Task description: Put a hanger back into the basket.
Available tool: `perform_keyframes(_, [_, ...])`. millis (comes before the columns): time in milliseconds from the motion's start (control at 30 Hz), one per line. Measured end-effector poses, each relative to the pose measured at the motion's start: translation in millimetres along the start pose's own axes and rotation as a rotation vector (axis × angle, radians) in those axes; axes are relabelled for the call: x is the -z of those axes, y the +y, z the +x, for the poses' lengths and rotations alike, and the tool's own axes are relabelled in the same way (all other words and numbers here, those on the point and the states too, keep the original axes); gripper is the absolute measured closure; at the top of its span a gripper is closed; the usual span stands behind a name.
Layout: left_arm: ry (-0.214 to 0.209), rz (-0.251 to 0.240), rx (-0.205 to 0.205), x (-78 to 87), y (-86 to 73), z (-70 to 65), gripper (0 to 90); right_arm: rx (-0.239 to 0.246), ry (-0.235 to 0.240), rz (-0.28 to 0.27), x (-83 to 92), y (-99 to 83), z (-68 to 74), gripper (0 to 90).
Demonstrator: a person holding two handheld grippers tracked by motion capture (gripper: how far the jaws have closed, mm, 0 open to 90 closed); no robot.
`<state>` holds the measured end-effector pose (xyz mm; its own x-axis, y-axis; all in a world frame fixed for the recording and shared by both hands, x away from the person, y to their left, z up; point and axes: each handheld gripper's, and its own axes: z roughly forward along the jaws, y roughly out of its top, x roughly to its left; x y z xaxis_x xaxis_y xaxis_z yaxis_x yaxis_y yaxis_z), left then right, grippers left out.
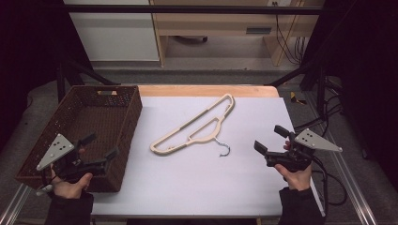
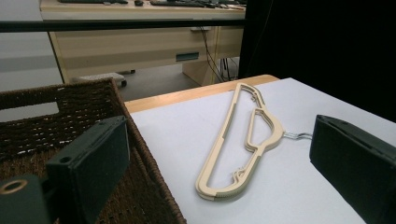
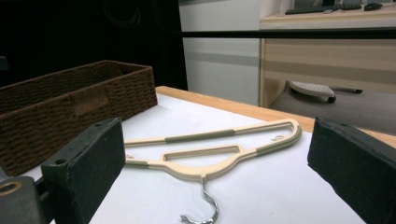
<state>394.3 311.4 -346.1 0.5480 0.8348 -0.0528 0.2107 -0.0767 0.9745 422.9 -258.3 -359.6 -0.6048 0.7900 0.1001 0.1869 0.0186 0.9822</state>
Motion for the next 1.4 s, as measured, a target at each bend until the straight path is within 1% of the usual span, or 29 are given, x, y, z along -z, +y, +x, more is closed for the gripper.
perform_keyframes(33, [0.0, 0.0, 0.0, 0.0, 0.0, 0.0, 4.7, 0.005, 0.001, 0.001, 0.2, -0.5, -0.7, 4.5])
perform_keyframes(67, [-0.003, 0.0, 0.005, -0.7, 0.3, -0.5, 4.7, -0.005, -0.001, 0.001, 0.2, -0.9, -0.7, 4.6])
perform_keyframes(133, [-0.004, 0.008, -0.001, -1.6, 0.1, -0.9, 4.7, -0.004, -0.004, 0.004, -0.5, -1.1, -1.0, 5.1])
perform_keyframes(267, [-0.001, 0.011, 0.0, -3.1, -0.7, -0.8, 4.7, -0.002, -0.008, 0.005, -2.4, -0.6, -0.6, 7.2])
perform_keyframes(333, [-0.001, 0.02, 0.003, -5.0, -2.4, 0.2, 4.7, 0.008, -0.014, 0.025, -8.0, 0.0, 0.0, 8.5])
perform_keyframes(400, [0.001, 0.023, 0.004, -5.7, -2.9, 0.5, 4.6, 0.011, -0.015, 0.028, -10.2, 0.1, 0.6, 8.7])
perform_keyframes(467, [0.002, 0.025, 0.002, -6.5, -3.3, 0.8, 4.6, 0.022, -0.006, 0.044, -17.0, 0.2, 2.2, 9.0])
perform_keyframes(500, [0.003, 0.028, -0.001, -6.7, -3.4, 0.8, 4.6, 0.028, 0.0, 0.066, -23.9, 0.1, 2.4, 9.3])
perform_keyframes(533, [0.005, 0.029, -0.007, -6.7, -3.6, 1.0, 4.6, 0.026, 0.0, 0.076, -27.5, 0.3, 2.8, 9.4])
perform_keyframes(667, [0.009, 0.026, -0.007, -4.9, -3.2, 1.8, 4.5, 0.024, 0.0, 0.092, -37.5, 0.8, 3.3, 10.9])
perform_keyframes(700, [0.009, 0.02, -0.005, -3.6, -2.5, 2.5, 4.4, 0.022, -0.005, 0.109, -45.4, 0.7, 3.6, 11.4])
perform_keyframes(733, [0.009, 0.02, -0.005, -3.6, -2.5, 2.5, 4.5, 0.022, -0.005, 0.109, -45.4, 0.7, 3.6, 11.4])
perform_keyframes(767, [0.008, 0.018, -0.004, -2.5, -1.9, 3.2, 4.5, 0.035, -0.008, 0.124, -54.1, -0.5, 3.7, 12.4])
perform_keyframes(833, [0.01, 0.016, -0.007, -1.5, -1.5, 3.7, 4.4, 0.038, -0.009, 0.147, -62.6, -2.0, 5.0, 13.8])
perform_keyframes(933, [0.012, 0.015, -0.006, -0.7, -1.3, 3.5, 4.5, 0.065, -0.009, 0.189, -80.2, -6.5, 5.1, 15.6])
perform_keyframes(967, [0.01, 0.014, -0.008, -0.6, -1.2, 3.1, 4.5, 0.063, -0.013, 0.201, -86.0, -8.1, 5.0, 16.2])
perform_keyframes(1000, [0.009, 0.019, -0.014, -0.4, -1.0, 3.2, 4.5, 0.064, -0.013, 0.209, -91.5, -9.6, 4.4, 16.9])
perform_keyframes(1067, [0.009, 0.016, -0.014, -0.8, -0.8, 2.3, 4.5, 0.064, -0.016, 0.221, -100.8, -11.9, 3.9, 18.0])
perform_keyframes(1100, [0.009, 0.016, -0.014, -0.8, -0.8, 2.3, 4.5, 0.064, -0.016, 0.221, -100.8, -11.9, 3.9, 18.0])
perform_keyframes(1133, [0.008, 0.016, -0.014, -1.0, -0.9, 2.2, 4.5, 0.071, -0.013, 0.237, -110.8, -13.6, 4.0, 19.5])
perform_keyframes(1200, [0.009, 0.017, -0.012, -1.6, -1.4, 2.6, 4.5, 0.072, -0.011, 0.245, -118.7, -15.2, 4.6, 20.1])
perform_keyframes(1233, [0.009, 0.017, -0.012, -1.6, -1.4, 2.6, 4.4, 0.072, -0.011, 0.245, -118.7, -15.2, 4.6, 20.1])
perform_keyframes(1267, [0.012, 0.018, -0.013, -2.1, -1.9, 2.9, 4.5, 0.07, -0.01, 0.258, -125.6, -17.2, 5.4, 21.8])
perform_keyframes(1333, [0.013, 0.017, -0.012, -2.7, -2.3, 3.0, 4.5, 0.081, -0.006, 0.27, -132.2, -19.8, 6.4, 23.2])
perform_keyframes(1400, [0.013, 0.018, -0.011, -3.0, -2.4, 2.9, 4.4, 0.078, -0.003, 0.287, -137.6, -22.9, 7.3, 23.9])
